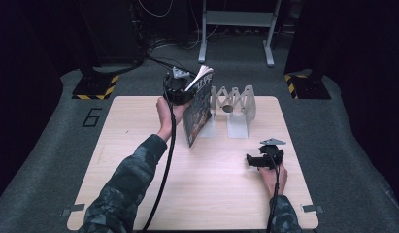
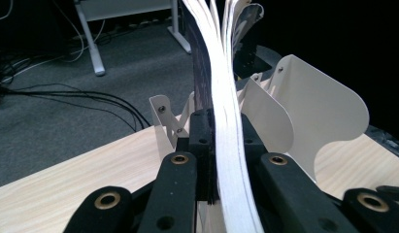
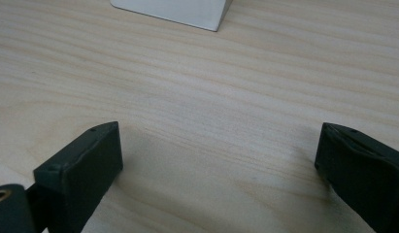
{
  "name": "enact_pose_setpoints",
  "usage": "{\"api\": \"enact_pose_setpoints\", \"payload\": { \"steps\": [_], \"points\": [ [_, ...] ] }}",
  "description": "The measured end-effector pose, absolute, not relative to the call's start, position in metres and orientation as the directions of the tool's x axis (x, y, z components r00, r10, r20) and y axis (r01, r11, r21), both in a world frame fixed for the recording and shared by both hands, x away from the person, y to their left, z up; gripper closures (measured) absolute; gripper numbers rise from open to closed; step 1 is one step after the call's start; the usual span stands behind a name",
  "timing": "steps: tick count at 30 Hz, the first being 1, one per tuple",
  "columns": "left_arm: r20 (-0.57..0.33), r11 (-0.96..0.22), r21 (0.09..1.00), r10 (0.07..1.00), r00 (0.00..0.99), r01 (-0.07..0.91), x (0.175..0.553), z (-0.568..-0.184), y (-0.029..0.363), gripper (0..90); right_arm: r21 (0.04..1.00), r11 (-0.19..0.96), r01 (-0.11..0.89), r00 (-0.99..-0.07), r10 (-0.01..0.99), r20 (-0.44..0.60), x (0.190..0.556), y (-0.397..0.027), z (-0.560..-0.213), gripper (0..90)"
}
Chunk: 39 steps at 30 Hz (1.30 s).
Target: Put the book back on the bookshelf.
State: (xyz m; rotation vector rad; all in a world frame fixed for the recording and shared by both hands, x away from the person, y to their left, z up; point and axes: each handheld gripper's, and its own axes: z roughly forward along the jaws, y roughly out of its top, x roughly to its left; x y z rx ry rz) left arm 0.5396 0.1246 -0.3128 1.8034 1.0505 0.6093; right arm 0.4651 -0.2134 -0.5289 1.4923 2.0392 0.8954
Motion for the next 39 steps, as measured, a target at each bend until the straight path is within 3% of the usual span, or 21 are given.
{"api": "enact_pose_setpoints", "payload": {
  "steps": [39],
  "points": [
    [-0.071, -0.157, 0.884, 0.887, 0.457, 0.441, 0.568, -0.329, 0.104, 82.1, 0.728, 0.193, 0.658, -0.302, 0.953, 0.019, 0.465, -0.213, -0.529, 3.0]
  ]
}}
